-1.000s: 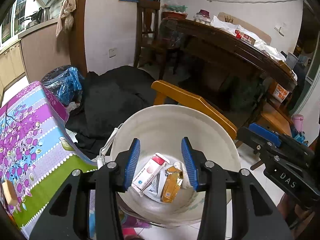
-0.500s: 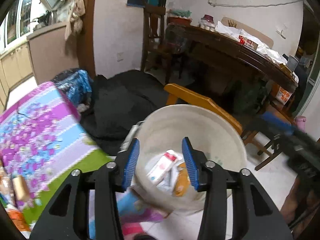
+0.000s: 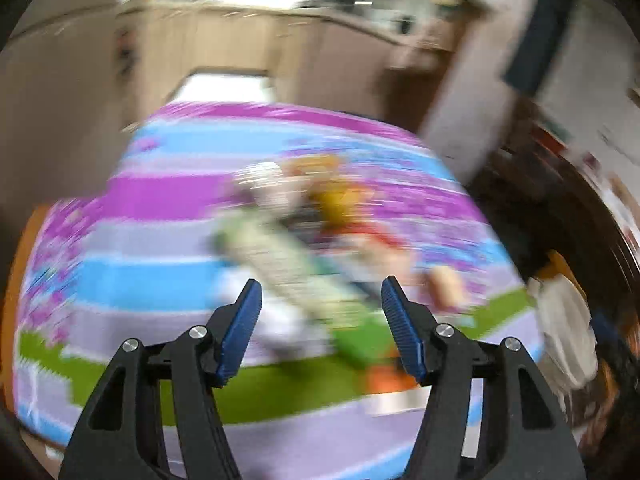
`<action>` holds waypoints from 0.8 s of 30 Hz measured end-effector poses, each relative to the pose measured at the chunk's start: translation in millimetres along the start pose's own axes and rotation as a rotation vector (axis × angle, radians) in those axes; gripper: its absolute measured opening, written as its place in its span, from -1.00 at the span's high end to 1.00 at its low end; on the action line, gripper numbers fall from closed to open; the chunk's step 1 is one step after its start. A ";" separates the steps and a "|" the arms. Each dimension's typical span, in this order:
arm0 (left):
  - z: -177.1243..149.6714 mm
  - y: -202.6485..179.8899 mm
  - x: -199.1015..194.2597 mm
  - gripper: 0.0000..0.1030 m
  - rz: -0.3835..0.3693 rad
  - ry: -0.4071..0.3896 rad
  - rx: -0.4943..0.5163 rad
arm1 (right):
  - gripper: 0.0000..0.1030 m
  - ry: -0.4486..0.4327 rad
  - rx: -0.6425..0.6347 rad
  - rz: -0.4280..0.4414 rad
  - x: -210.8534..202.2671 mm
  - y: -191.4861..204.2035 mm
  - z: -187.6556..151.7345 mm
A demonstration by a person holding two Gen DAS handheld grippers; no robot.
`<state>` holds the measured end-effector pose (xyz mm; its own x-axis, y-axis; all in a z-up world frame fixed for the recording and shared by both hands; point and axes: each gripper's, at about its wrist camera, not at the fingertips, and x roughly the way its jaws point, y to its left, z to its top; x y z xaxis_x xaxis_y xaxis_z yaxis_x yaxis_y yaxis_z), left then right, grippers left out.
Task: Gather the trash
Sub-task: 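Grasp the white tissue with the left tool while the right tool grasps the orange cup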
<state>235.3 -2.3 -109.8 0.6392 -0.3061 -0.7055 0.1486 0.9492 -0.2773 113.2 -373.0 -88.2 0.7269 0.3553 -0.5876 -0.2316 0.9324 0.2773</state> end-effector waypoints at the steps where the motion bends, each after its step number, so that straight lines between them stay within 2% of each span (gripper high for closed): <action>1: -1.2 17.4 1.3 -0.15 0.016 0.015 -0.025 | -0.21 0.042 0.008 0.038 22.7 12.9 1.9; 3: -4.5 27.2 7.9 -0.15 0.012 0.056 -0.034 | -0.21 0.112 0.012 0.087 61.5 38.3 0.6; 7: -17.7 36.5 27.2 -0.16 -0.018 0.140 -0.071 | -0.21 0.205 0.064 0.111 118.6 64.0 4.3; 9: -24.7 40.9 32.0 -0.16 -0.029 0.160 -0.094 | -0.21 0.229 0.062 0.107 131.6 70.4 3.6; 12: -26.6 43.2 33.9 -0.29 -0.040 0.152 -0.121 | -0.21 0.264 0.062 0.095 148.1 72.2 2.0; 16: -18.7 41.8 41.4 -0.31 -0.045 0.141 -0.158 | -0.19 0.280 0.066 0.071 157.3 73.6 -2.1; 20: -16.2 33.2 47.1 -0.30 0.003 0.115 -0.147 | 0.13 0.296 0.049 0.061 164.9 79.1 -4.2; 22: -18.2 32.3 48.3 0.13 0.013 0.101 -0.152 | 0.19 0.293 0.040 0.058 163.4 81.3 -5.5; 24: -20.2 32.4 48.3 0.24 -0.013 0.101 -0.154 | 0.21 0.283 0.034 0.053 160.3 82.9 -6.2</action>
<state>255.7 12.1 -166.0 0.5574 -0.3310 -0.7614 0.0341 0.9255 -0.3773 206.5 -238.3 -164.1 0.5041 0.4118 -0.7591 -0.2386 0.9112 0.3358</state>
